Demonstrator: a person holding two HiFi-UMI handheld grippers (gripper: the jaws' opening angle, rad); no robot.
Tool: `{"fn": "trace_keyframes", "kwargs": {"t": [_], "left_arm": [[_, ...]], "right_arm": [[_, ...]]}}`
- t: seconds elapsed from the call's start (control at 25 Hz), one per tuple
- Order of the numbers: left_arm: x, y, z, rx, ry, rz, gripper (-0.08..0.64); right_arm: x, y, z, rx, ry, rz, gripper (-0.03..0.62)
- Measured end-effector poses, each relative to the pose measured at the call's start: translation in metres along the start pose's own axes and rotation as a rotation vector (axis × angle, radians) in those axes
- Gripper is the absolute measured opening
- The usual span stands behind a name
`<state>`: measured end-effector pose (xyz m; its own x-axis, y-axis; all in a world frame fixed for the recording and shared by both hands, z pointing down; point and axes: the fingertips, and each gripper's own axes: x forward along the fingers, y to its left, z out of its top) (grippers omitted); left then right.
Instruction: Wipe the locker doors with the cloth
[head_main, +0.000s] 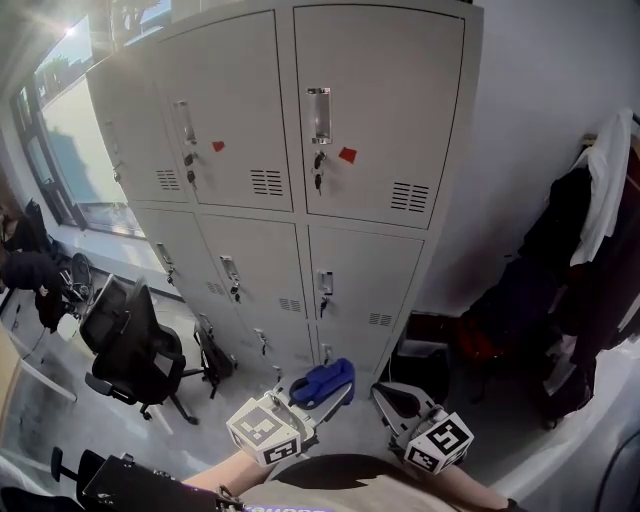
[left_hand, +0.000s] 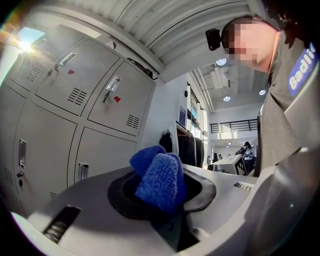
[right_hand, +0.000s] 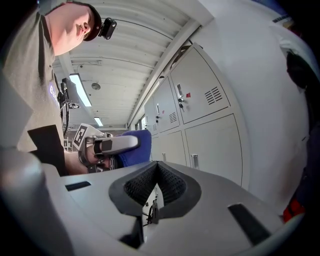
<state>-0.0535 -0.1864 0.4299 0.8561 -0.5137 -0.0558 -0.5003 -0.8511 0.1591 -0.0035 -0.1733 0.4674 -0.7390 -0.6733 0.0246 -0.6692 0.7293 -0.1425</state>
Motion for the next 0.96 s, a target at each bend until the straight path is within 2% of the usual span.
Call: {"fn": "trace_keyframes", "kwargs": {"t": [0.96], "left_arm": [[-0.0028,-0.0017,-0.0024,0.014,-0.001,0.022,0.123]], "right_arm": [[-0.0041,0.0053,-0.0026,0.015,0.003,0.012,0.005]]}}
